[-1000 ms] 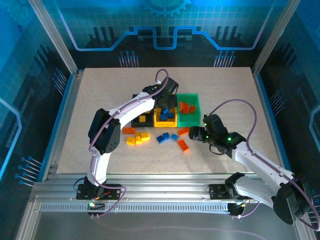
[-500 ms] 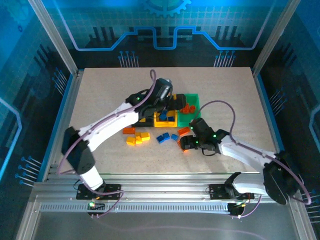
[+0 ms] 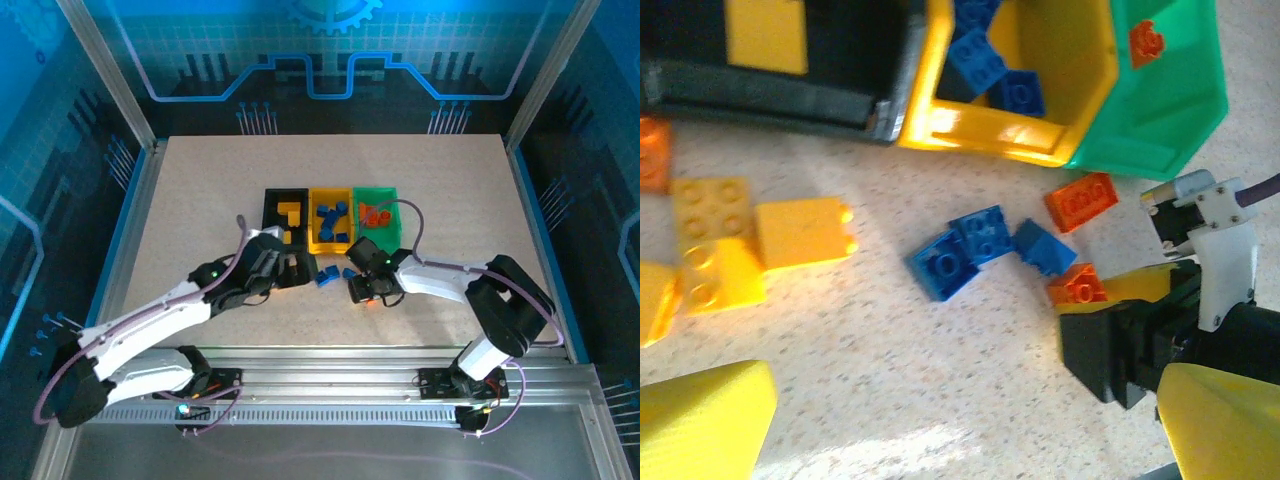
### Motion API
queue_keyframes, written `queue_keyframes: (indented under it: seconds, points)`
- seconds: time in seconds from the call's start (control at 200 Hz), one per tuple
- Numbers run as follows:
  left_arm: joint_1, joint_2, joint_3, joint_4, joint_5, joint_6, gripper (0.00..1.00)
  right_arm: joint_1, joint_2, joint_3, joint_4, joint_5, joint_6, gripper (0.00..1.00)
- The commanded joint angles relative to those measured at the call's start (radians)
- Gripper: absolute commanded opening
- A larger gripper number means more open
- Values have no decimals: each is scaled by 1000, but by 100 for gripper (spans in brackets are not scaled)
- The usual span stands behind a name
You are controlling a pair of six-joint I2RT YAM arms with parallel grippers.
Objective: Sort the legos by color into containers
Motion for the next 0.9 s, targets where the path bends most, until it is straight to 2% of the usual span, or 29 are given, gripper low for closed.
queue_keyframes:
  seconds: [0.0,0.105,0.21,0.39,0.52,0.615,0.895]
  points:
    - [8,-91,-71,-27,-66,-66,99,23,19,20,-8,22,16,49]
    - [19,-155,-121,-59,-83,-91,99,36,-9,-3,-6,26,26,39]
    - [28,-197,-160,-75,-93,-102,99,48,-103,-37,-17,23,42,32]
    - [33,-241,-211,-83,-104,-111,99,41,-365,-46,-96,68,46,30]
    - [38,-249,-236,-89,-108,-131,99,-53,-454,27,-120,74,19,31]
    - [40,-252,-248,-97,-112,-147,99,-138,-393,112,-98,46,-5,31]
    - [41,-262,-268,-117,-106,-176,99,-258,17,436,-93,98,-51,34]
